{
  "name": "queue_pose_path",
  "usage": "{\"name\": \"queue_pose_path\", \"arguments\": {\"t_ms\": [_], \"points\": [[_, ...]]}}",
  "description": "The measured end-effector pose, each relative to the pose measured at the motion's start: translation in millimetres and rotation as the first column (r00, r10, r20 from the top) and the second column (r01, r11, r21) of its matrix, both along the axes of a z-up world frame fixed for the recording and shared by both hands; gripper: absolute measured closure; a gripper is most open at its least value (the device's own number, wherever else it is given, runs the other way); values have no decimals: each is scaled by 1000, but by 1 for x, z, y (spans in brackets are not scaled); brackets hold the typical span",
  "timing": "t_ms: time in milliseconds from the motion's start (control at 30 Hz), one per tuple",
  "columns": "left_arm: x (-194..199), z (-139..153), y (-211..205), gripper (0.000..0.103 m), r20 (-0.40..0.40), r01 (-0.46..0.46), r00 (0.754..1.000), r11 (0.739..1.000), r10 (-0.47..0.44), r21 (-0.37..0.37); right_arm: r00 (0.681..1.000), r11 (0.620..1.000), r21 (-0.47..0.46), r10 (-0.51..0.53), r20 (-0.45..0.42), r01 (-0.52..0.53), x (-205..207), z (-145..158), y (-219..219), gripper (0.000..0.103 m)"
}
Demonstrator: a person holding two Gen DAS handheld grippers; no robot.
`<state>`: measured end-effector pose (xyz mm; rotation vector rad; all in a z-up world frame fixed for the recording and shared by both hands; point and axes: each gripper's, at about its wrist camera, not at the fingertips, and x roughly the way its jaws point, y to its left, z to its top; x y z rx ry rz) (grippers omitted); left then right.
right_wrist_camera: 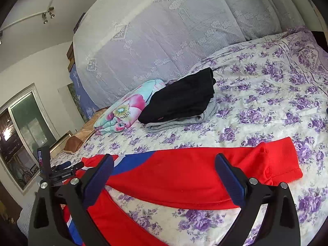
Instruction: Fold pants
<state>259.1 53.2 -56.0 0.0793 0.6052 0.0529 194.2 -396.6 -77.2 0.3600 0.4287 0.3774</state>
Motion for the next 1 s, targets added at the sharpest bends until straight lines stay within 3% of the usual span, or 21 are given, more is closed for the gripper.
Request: {"name": "queue_pose_path", "arguments": {"t_ms": [267,433,667,733,800,867,1000], "points": [[35,13,72,5,-67,-47,997,994,41,-102,993,993,-31,113,22,-112,-2,11,14,4],[52,-2,104,5,-116,-48,993,981,27,-190,992,992,-15,122,-43,-123,9,3,20,4],[65,-28,126,5,-162,-5,985,920,-64,-391,986,987,-73,138,-96,-145,28,6,39,4],[66,-30,128,9,-162,6,984,910,-80,-415,982,978,-121,157,-105,-169,38,10,49,4],[69,-32,126,24,-174,16,980,911,-96,-411,977,965,-173,180,-115,-198,50,16,60,4],[74,-37,124,30,-198,16,974,914,-105,-405,970,950,-215,203,-132,-227,64,20,70,4],[77,-38,127,34,-193,16,975,909,-106,-417,961,928,-263,226,-160,-262,92,25,81,4]]}}
